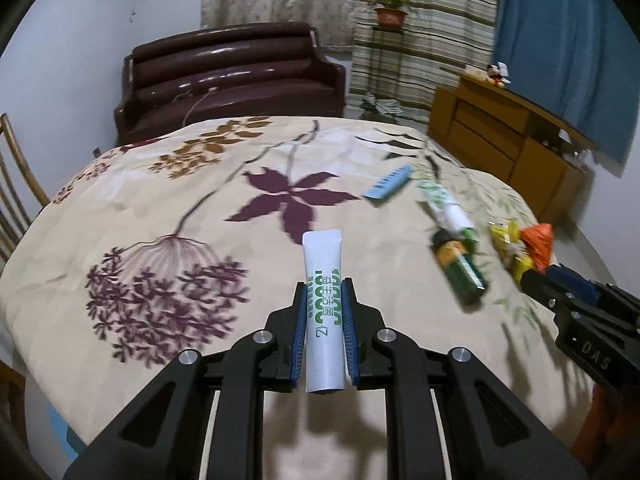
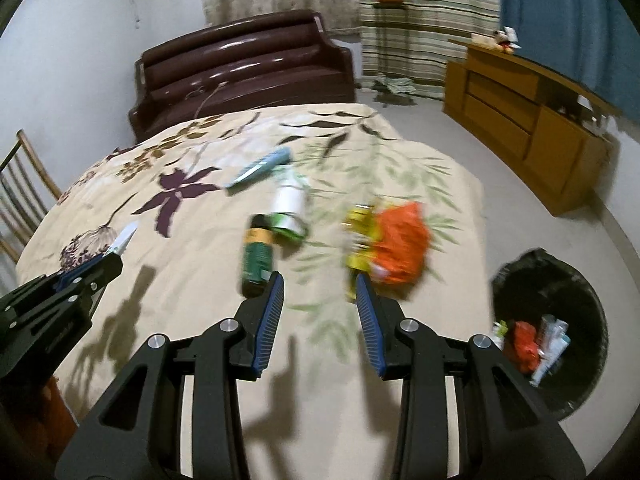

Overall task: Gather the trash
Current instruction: 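Grasp the green spray can with the right gripper while the left holds the tube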

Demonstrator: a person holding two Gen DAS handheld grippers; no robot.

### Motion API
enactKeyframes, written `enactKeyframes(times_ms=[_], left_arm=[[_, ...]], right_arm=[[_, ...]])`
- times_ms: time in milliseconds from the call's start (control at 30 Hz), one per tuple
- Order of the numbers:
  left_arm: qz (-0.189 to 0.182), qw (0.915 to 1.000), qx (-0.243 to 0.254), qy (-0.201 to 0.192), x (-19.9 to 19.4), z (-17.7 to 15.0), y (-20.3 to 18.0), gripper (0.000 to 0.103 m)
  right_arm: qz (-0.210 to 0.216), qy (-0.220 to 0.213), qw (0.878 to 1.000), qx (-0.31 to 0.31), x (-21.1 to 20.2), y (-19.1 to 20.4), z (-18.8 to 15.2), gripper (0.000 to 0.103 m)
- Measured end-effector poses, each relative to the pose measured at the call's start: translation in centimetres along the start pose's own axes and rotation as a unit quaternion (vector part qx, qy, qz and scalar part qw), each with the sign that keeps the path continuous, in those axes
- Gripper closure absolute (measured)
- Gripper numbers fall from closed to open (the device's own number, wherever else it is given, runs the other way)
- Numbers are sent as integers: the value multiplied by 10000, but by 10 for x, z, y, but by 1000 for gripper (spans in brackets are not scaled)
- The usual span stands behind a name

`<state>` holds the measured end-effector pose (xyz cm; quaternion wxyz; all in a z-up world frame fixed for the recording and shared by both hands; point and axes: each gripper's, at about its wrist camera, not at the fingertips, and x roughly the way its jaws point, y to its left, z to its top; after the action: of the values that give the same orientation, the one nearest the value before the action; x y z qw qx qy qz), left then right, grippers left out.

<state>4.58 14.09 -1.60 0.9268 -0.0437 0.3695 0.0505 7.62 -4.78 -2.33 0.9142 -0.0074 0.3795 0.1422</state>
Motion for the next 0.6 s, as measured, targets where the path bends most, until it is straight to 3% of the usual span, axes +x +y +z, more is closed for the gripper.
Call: enactKeyframes(times_ms=[533, 600], left_arm=[[148, 9996, -230, 64, 18, 5, 48, 85], [128, 9996, -241, 80, 20, 5, 49, 85]], right_arm=[[45, 519, 9981, -342, 53, 44, 15, 69], [47, 592, 9977, -336, 58, 45, 16, 77]])
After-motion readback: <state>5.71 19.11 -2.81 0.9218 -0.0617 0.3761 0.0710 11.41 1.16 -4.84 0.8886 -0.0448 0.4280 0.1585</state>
